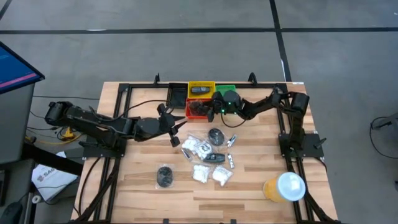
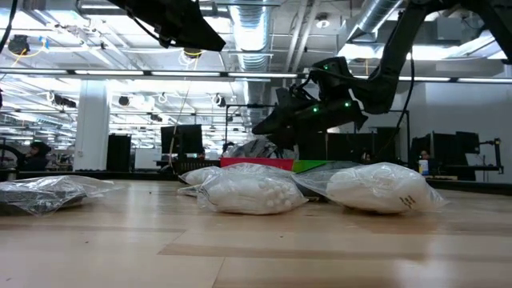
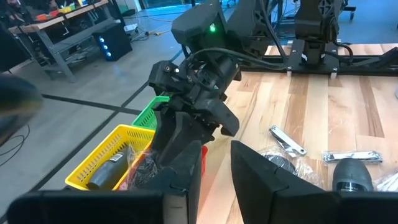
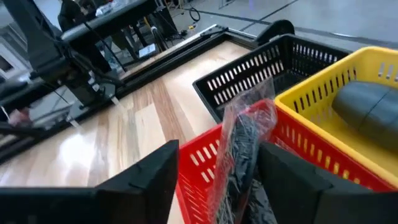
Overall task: Pick & Place Travel size toiletries
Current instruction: Put the black hairbrush into the red bin, then put the cotton pack into the black bin
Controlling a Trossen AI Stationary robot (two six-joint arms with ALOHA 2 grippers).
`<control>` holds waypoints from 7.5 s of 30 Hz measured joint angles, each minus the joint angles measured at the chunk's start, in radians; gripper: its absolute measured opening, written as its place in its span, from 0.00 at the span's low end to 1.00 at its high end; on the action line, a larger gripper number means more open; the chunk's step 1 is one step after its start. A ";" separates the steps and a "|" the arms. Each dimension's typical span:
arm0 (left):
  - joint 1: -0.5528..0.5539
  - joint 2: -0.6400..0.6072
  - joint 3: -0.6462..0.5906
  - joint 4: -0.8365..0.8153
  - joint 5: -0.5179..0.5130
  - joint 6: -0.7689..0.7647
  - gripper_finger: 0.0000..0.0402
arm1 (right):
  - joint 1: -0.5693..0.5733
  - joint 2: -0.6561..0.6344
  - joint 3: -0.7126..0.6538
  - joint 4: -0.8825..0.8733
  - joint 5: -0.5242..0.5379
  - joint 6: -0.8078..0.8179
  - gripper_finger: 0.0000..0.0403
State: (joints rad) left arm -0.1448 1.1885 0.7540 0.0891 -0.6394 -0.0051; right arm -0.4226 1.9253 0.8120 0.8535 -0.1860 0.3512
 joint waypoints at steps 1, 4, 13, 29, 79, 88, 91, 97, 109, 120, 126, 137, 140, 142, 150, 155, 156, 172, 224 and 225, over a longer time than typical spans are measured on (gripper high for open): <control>0.000 0.000 0.000 0.000 0.000 0.000 0.19 | -0.006 -0.011 -0.001 -0.018 0.000 -0.011 0.53; 0.000 0.000 0.000 0.000 0.000 0.000 0.19 | -0.030 -0.067 0.001 -0.094 0.001 -0.033 0.53; 0.000 0.000 0.000 -0.001 0.000 0.000 0.19 | -0.029 -0.286 -0.001 -0.426 0.003 -0.144 0.48; -0.043 0.000 -0.088 -0.003 0.248 -0.092 0.19 | 0.242 -0.363 -0.002 -0.671 0.003 -0.205 0.44; -0.069 0.000 -0.117 0.048 0.248 -0.108 0.19 | 0.573 -0.032 0.081 -0.615 0.240 -0.307 0.59; -0.069 0.000 -0.117 0.048 0.248 -0.108 0.19 | 0.575 0.033 0.220 -0.801 0.254 -0.310 0.21; -0.069 0.000 -0.117 0.048 0.248 -0.108 0.19 | 0.580 0.034 0.240 -0.829 0.254 -0.332 0.04; -0.069 0.000 -0.117 0.047 0.248 -0.106 0.19 | 0.594 0.037 0.268 -0.854 0.247 -0.333 0.06; -0.069 0.000 -0.117 0.049 0.248 -0.106 0.19 | 0.596 -0.146 0.273 -0.931 0.387 -0.397 0.01; -0.069 0.000 -0.117 0.058 0.248 -0.043 0.19 | 0.591 -0.366 0.274 -0.918 0.423 -0.441 0.01; -0.069 0.000 -0.117 0.129 0.246 0.075 0.21 | 0.591 -0.409 0.275 -0.922 0.423 -0.440 0.01; -0.056 0.000 -0.117 0.198 0.239 0.223 0.44 | 0.585 -0.409 0.275 -0.809 0.364 -0.440 0.00; -0.056 0.000 -0.117 0.230 0.240 0.267 0.48 | 0.581 -0.409 0.275 -0.778 0.328 -0.440 0.00; -0.056 0.000 -0.117 0.257 0.253 0.271 0.50 | 0.573 -0.409 0.275 -0.756 0.307 -0.439 0.00; -0.056 0.000 -0.117 0.299 0.333 0.315 0.43 | 0.548 -0.409 0.275 -0.728 0.257 -0.438 0.00; -0.056 0.000 -0.117 0.296 0.333 0.315 0.23 | 0.540 -0.409 0.275 -0.726 0.254 -0.437 0.02; -0.056 0.000 -0.117 0.296 0.333 0.315 0.19 | 0.538 -0.409 0.275 -0.725 0.254 -0.438 0.03; -0.021 0.000 -0.117 0.263 0.166 0.313 0.04 | 0.472 -0.409 0.275 -0.813 0.264 -0.439 0.27; 0.780 0.332 -0.158 0.373 0.455 0.218 0.06 | 0.435 -0.409 0.275 -0.909 0.264 -0.456 0.31; 0.780 0.333 -0.158 0.375 0.455 0.217 0.06 | 0.435 -0.409 0.275 -0.909 0.264 -0.456 0.31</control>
State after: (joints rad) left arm 0.6357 1.5211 0.5957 0.4646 -0.1842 0.2123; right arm 0.0120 1.5162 1.0870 -0.0555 0.0784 -0.1051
